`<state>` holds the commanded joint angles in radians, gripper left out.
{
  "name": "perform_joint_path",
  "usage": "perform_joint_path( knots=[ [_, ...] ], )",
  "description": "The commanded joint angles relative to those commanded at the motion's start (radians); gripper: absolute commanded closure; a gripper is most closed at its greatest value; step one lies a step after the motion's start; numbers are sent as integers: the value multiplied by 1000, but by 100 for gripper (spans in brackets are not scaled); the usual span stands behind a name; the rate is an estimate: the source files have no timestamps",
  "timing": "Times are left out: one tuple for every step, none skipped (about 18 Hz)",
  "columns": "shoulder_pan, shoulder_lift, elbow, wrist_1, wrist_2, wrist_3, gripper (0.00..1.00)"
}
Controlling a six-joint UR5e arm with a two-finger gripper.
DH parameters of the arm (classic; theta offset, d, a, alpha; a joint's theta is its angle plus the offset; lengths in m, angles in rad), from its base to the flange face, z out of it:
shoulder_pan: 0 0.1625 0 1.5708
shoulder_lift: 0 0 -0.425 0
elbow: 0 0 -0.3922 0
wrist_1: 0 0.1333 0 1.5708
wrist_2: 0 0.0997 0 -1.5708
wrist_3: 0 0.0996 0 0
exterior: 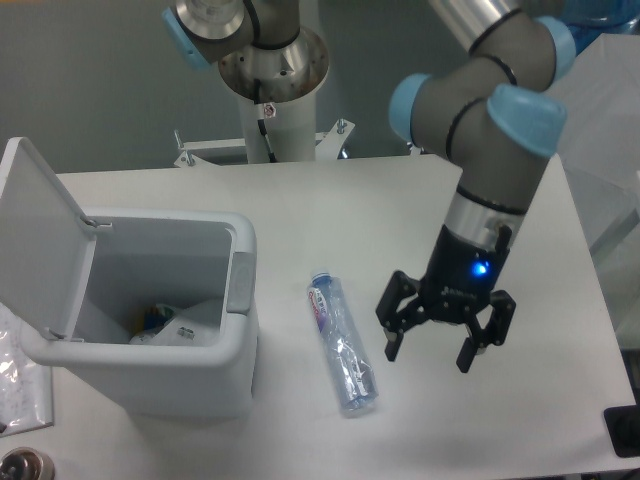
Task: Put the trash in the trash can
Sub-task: 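Move the open gripper down beside the clear water bottle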
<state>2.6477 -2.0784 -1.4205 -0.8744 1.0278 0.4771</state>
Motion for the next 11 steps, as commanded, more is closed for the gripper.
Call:
perform_joint_path(
  knots=[
    [0,-14,3,-2,11,0,0],
    [-2,-23,6,-9,34,0,0],
    [-5,-31,8,-21,54,2,0],
    [-5,-38,14,-34,64,5,0],
    [-5,-45,21,-47,71,9,0],
    [-6,-49,32,-66,74,11,0],
    [-11,-55,46,-90,75,9,0],
    [-18,-64,58,-121,81,11,0],
    [-21,-74,72,-150,97,17,0],
    [-29,-81,86,-175,119,20,0],
    [-38,-89,100,-192,135,20,0]
  ],
)
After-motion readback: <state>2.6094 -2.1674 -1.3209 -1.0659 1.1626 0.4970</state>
